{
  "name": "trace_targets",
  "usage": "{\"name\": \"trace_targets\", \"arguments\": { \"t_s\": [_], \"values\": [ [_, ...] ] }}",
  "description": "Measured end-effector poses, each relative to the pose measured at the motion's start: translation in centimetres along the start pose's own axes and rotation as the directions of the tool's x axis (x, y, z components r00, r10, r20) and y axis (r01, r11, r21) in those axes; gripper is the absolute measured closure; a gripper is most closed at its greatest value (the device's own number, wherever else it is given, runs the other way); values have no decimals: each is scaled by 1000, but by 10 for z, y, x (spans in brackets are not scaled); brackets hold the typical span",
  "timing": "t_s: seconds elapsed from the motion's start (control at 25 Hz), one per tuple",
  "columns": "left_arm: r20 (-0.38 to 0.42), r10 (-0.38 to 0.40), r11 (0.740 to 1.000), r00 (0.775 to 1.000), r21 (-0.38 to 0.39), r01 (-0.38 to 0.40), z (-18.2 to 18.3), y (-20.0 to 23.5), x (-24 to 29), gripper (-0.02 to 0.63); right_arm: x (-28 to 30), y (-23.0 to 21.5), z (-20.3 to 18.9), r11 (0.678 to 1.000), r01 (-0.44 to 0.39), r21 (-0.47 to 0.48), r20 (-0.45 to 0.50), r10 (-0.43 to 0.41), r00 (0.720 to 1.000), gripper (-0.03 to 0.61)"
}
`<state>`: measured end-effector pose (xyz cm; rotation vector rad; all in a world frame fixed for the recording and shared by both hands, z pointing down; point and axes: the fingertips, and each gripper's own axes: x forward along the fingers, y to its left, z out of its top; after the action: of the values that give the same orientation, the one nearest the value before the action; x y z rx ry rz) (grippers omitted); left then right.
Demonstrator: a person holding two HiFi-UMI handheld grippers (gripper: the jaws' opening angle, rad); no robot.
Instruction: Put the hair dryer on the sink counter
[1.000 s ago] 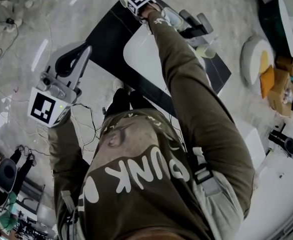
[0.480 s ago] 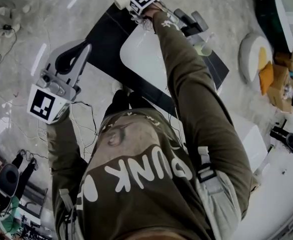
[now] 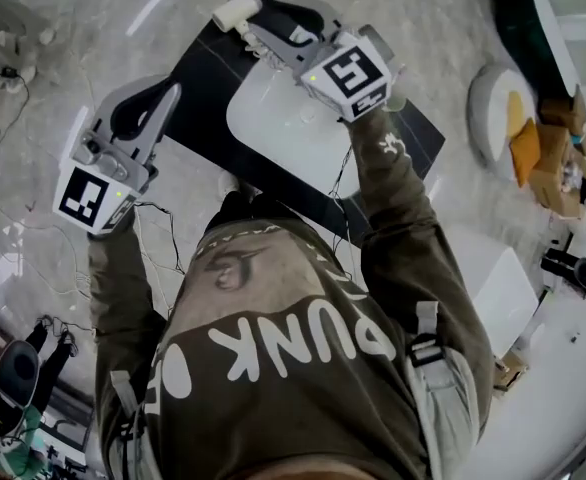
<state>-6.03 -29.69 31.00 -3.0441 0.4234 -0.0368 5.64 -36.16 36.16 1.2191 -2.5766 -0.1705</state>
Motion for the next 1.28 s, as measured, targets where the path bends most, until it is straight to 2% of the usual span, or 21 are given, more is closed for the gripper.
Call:
{"name": "trace_targets", "arguments": {
  "t_s": [0.12,0.24,0.36,0.4,0.64,1.0,1.28],
  "values": [
    [6,-19,1000,1000,10,19,4,-4,8,612,-31,31,50,999,1,-37,207,7,978,465],
    [7,-34,999,999,19,33,7,-9,14,612,-51,56,71,1000,14,-22,280,-7,960,489],
    [9,-44,999,999,22,44,11,-13,19,612,-62,70,72,1000,20,-11,278,-16,960,564],
    [9,-46,999,999,23,46,11,-14,21,612,-63,72,69,1000,19,-13,268,-15,963,568],
    [3,-56,998,998,23,56,10,-18,27,612,-62,72,57,1000,6,-6,240,-5,971,569],
    [3,-56,998,998,26,56,11,-20,30,612,-67,65,61,999,-1,35,268,-8,963,572],
    [2,-55,998,998,26,55,12,-21,31,612,-68,63,59,1000,-1,31,260,-7,965,571]
  ]
}}
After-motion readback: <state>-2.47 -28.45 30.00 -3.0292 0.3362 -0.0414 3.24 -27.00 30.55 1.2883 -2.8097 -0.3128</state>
